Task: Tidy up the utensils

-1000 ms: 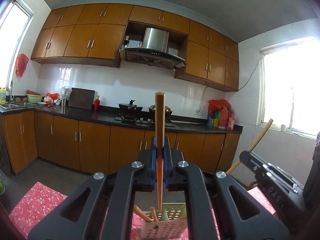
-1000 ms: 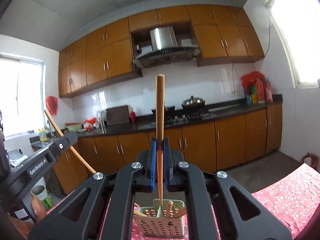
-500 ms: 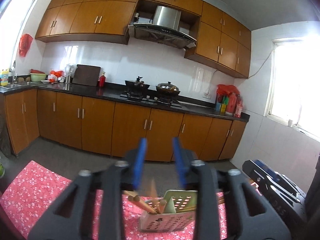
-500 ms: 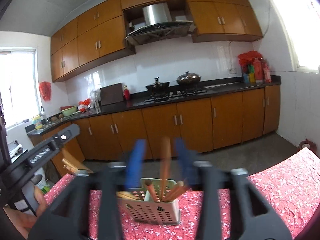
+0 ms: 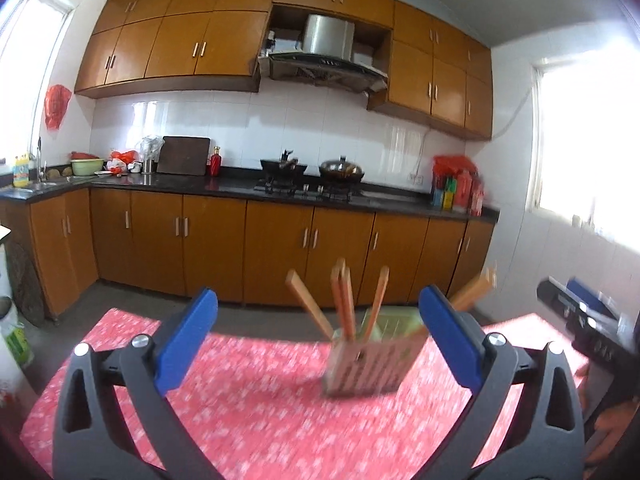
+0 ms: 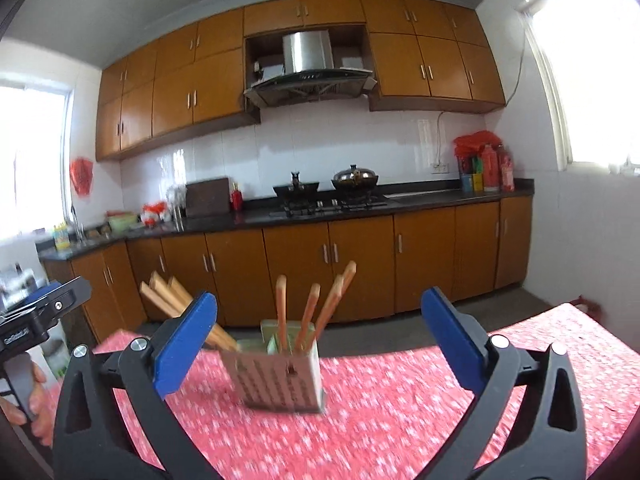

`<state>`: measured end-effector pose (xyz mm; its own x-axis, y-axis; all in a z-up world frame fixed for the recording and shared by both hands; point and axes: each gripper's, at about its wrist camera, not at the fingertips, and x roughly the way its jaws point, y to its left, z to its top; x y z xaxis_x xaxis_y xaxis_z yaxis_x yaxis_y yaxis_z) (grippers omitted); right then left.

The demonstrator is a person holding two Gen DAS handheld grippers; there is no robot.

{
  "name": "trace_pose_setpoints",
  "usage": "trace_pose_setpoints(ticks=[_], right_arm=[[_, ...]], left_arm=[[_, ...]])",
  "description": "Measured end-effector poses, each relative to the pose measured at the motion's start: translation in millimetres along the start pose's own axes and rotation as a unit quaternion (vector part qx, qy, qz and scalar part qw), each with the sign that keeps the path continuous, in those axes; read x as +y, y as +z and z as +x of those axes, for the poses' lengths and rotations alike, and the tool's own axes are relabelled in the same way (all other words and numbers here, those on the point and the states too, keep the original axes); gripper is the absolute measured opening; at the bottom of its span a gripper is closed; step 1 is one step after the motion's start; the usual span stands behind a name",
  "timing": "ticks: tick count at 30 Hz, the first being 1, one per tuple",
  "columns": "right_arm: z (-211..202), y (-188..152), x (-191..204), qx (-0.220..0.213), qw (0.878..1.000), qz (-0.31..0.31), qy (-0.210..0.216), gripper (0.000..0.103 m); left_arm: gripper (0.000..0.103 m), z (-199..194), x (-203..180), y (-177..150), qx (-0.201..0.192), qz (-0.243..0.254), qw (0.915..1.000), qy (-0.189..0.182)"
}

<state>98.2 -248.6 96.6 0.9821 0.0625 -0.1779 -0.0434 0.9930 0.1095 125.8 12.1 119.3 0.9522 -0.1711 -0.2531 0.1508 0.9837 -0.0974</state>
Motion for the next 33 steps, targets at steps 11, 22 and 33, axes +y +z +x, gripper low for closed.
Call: trace_pose_setpoints(ticks=[11,22,33], right_arm=[[-35,-76,23,0.078,0.996,-0.028,-0.031,0.101],[-54,-119,19,0.115,0.992,-0.017,-0.040,0.101],[-58,-133,18,0.126,0.991,-0.016,-0.041,0.101]], left_arm=[[0.099,-50,-10,-93,0.063,0.072,0.9947,0.037],[0.099,-74,5,-135,0.074,0.024,0.9964,0.034],[0.099,-77,-1,-147,0.080,0.034,0.9957,0.032]])
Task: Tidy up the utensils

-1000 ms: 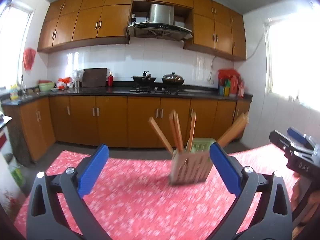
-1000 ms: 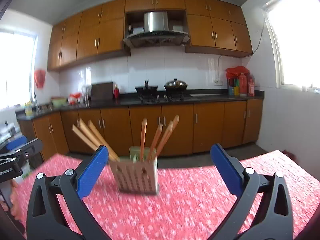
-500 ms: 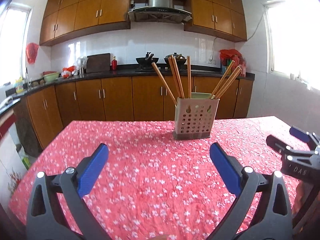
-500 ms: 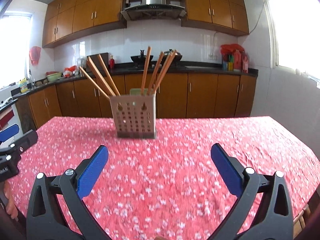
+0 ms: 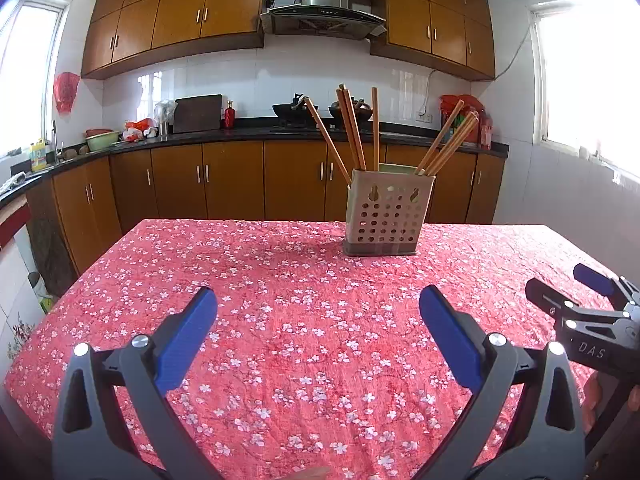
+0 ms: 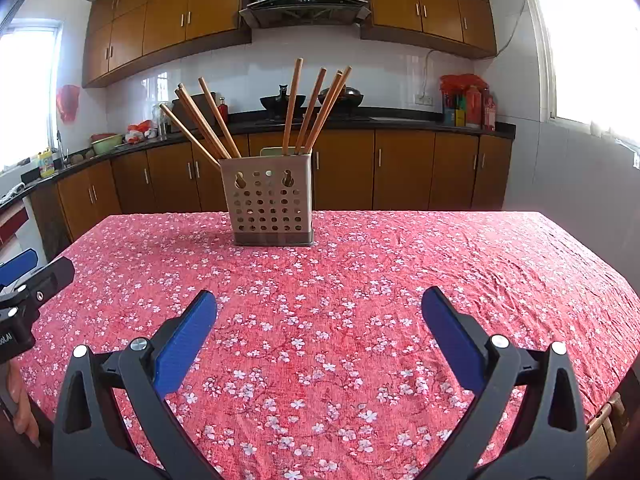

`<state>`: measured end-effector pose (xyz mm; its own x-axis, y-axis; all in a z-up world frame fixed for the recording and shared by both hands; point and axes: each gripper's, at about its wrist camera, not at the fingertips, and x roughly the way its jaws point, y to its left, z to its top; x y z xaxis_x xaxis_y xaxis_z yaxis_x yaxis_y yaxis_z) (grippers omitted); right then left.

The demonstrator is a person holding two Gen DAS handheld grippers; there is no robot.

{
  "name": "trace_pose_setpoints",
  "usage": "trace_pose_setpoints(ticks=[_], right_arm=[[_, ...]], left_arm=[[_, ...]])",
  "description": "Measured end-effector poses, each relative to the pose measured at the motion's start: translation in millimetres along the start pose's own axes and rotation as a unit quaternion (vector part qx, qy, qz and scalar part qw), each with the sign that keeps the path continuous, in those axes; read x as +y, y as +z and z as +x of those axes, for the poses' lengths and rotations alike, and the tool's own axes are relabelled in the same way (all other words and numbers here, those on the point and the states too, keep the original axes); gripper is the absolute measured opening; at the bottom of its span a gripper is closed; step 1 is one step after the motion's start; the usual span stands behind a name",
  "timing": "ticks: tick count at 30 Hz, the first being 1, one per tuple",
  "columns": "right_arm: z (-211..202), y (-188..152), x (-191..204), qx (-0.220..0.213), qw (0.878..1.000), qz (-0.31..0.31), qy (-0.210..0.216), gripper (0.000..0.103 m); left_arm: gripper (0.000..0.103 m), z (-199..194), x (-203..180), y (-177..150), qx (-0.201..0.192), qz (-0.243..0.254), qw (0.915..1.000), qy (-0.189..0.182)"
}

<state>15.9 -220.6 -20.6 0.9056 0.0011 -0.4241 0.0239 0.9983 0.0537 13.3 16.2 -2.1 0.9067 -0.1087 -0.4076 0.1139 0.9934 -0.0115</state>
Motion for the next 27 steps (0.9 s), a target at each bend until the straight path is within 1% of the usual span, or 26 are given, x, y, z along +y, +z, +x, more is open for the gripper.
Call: trace_pose_setpoints(ticks=[27], right_arm=[[2.0,-2.6,-6.8,0.006,1.000,0.017,0.002,0.101]], left_arm=[[0.099,5.2,-5.8,-1.2,0.008,-0.001,1.0000,-0.004]])
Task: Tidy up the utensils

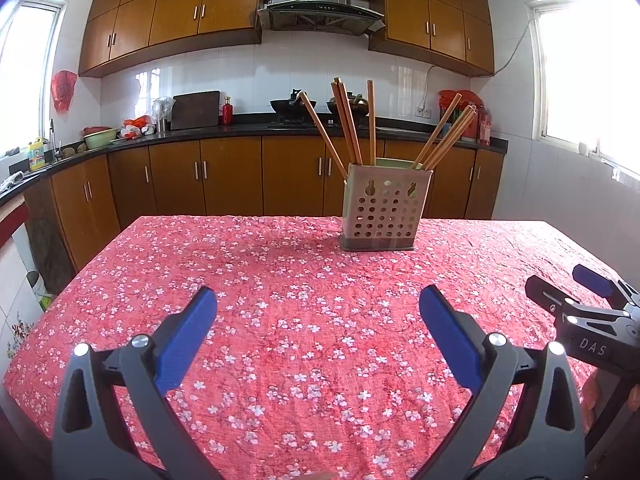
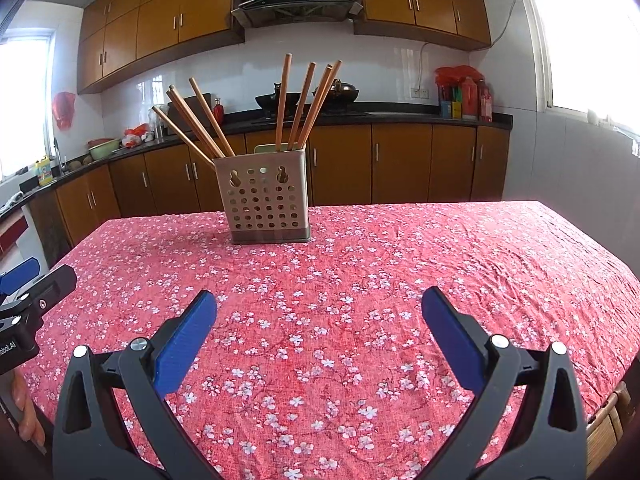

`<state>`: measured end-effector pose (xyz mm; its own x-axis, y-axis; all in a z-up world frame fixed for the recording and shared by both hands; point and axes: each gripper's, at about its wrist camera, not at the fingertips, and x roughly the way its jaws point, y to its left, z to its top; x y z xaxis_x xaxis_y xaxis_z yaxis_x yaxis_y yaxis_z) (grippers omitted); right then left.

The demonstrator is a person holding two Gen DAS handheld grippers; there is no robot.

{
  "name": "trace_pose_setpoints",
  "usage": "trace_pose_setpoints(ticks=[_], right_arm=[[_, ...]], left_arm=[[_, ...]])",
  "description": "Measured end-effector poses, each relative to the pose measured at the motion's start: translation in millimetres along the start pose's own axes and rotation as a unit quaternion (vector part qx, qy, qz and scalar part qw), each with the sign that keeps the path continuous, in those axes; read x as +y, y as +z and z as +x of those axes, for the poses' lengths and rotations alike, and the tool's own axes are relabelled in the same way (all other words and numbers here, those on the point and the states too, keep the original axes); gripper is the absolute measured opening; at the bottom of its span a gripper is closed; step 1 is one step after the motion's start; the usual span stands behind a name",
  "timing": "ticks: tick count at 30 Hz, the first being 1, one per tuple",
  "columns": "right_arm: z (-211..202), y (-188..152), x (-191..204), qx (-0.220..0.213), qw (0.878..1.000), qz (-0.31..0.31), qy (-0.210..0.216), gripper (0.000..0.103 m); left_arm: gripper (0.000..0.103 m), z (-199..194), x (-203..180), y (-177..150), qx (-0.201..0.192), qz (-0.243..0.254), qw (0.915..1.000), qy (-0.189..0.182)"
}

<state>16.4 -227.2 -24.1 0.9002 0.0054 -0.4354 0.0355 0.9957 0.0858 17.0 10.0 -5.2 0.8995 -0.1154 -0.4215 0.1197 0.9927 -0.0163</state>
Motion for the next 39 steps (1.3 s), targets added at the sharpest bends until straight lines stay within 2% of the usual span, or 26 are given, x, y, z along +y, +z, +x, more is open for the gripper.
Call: trace_pose_setpoints(ticks=[39], right_arm=[[2.9,-4.4,2.2,0.007,1.000,0.006,-0.001,0.101]], left_arm=[[0.099,4.1,0.4,-4.1,0.005,0.000,1.0000,-0.004]])
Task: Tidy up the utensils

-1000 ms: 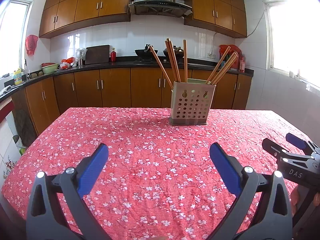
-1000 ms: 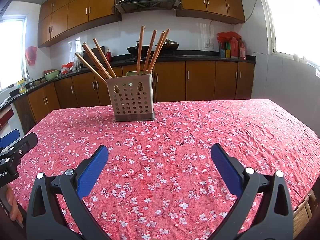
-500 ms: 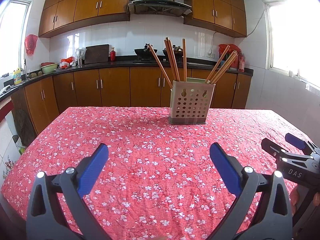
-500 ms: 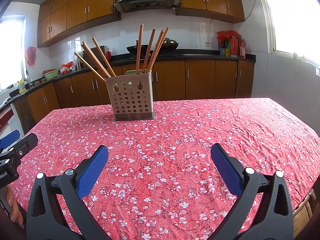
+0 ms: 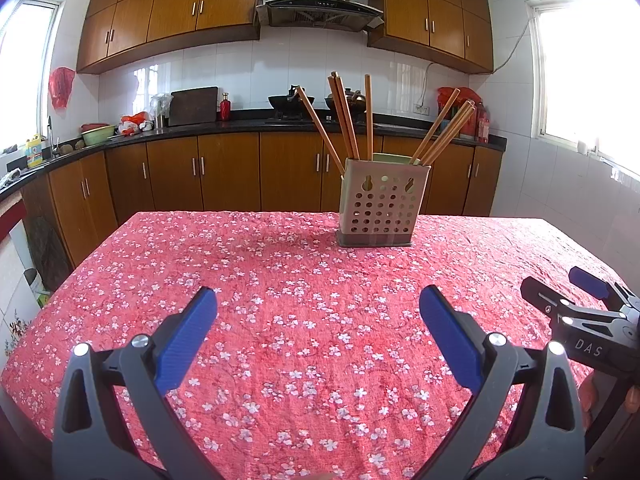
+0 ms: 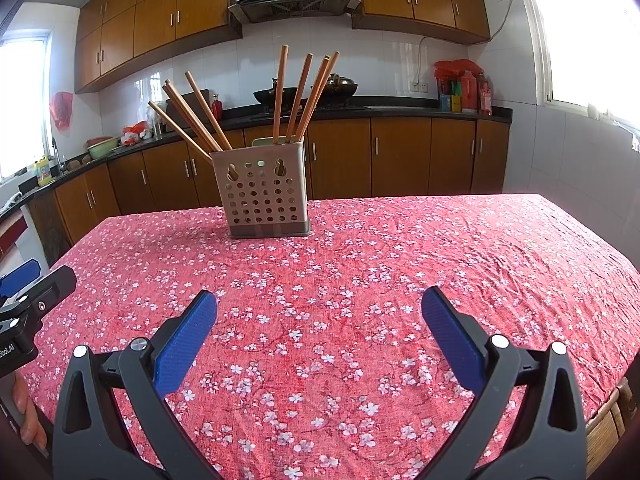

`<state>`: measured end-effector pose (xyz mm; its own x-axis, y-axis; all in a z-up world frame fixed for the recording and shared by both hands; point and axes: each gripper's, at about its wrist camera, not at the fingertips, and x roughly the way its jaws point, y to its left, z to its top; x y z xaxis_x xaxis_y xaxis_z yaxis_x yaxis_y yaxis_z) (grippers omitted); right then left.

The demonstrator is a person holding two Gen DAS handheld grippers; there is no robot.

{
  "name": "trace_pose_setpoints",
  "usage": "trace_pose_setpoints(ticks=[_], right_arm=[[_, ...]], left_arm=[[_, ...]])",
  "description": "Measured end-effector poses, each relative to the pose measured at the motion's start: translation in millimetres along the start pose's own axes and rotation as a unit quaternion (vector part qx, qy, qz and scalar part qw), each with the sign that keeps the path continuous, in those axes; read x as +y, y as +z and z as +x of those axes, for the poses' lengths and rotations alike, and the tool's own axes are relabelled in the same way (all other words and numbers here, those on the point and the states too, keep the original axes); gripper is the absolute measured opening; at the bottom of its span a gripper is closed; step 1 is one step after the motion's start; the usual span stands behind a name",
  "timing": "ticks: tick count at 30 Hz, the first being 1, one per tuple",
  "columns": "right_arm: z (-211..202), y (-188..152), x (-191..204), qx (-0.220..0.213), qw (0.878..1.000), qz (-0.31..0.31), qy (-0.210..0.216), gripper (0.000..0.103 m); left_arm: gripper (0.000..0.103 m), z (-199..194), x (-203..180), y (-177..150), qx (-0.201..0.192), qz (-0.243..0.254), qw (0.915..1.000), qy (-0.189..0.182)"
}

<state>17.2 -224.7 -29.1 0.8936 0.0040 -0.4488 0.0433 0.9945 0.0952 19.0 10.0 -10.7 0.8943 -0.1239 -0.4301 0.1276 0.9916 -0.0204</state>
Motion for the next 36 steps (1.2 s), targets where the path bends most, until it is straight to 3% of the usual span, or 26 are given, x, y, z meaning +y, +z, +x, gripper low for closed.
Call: trace_pose_setpoints(ticks=[36], right_arm=[[0.3,-1.2,-1.3,0.002,1.000,0.001,0.001,0.101]], left_arm=[[0.099,1.1,-0.4,-2.2,0.003,-0.003,1.0000,0.003]])
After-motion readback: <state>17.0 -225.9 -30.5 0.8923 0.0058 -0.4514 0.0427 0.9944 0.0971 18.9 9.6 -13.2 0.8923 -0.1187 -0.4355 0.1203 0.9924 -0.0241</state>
